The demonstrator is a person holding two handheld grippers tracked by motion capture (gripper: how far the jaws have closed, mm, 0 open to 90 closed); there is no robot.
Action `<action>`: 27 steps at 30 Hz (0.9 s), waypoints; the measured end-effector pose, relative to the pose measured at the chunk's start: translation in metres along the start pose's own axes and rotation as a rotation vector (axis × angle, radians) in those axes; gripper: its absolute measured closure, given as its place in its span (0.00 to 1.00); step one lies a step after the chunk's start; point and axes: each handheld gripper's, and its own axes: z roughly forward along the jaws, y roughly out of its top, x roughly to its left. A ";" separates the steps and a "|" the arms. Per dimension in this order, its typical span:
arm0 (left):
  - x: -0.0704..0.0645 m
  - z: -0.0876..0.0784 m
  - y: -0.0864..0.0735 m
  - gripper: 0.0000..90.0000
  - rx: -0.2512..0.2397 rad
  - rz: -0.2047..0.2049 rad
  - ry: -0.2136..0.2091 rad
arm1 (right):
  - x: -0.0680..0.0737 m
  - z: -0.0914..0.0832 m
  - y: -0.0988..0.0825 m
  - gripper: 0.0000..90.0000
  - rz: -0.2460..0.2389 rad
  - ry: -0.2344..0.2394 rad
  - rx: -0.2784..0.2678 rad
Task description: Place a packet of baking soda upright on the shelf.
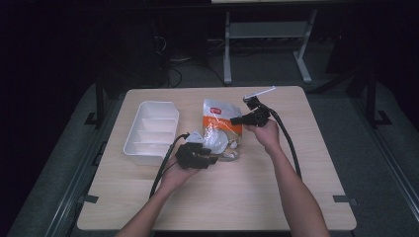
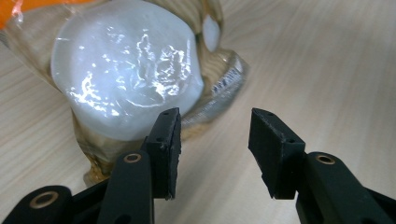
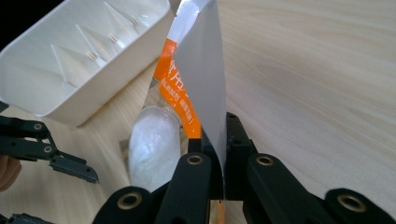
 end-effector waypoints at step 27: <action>-0.041 -0.036 -0.052 0.36 -0.037 0.069 -0.048 | 0.070 -0.044 0.022 1.00 -0.243 -0.039 0.005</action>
